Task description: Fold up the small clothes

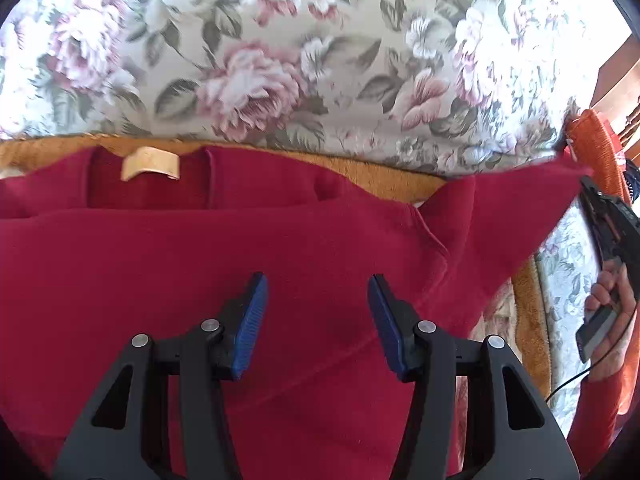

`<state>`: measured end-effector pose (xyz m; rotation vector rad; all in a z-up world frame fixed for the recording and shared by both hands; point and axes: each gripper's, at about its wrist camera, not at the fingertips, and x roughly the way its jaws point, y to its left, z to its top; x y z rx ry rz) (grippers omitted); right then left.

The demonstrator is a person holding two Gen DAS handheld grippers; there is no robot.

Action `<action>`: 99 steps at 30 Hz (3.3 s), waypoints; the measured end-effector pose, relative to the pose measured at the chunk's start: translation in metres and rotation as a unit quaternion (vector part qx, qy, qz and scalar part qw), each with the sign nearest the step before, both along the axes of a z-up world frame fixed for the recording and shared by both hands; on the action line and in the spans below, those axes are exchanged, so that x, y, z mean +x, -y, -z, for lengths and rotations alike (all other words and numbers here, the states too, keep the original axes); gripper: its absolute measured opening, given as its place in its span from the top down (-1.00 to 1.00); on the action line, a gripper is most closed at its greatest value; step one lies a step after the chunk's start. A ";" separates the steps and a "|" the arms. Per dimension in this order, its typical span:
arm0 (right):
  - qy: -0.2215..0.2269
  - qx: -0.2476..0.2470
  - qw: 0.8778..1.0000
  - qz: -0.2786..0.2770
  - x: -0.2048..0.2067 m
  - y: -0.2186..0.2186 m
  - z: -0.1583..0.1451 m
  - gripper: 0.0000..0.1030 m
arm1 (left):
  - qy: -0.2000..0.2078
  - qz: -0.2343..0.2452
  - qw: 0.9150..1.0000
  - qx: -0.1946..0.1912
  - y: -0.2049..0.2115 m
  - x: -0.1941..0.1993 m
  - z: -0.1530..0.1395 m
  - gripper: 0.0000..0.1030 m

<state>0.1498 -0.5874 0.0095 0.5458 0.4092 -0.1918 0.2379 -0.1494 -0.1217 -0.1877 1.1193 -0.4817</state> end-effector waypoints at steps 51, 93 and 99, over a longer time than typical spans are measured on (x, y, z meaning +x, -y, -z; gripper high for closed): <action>-0.165 0.012 0.953 -0.254 0.013 -0.185 0.101 0.90 | 0.052 -0.097 0.993 -0.042 -0.146 -0.007 -0.057 0.95; -0.152 0.032 0.947 -0.280 0.014 -0.203 0.094 0.90 | -0.060 -0.163 0.985 -0.016 -0.163 0.004 0.005 -0.16; -0.153 0.037 0.950 -0.271 0.013 -0.196 0.093 0.90 | -0.063 -0.172 0.983 -0.004 -0.166 0.003 0.000 -0.17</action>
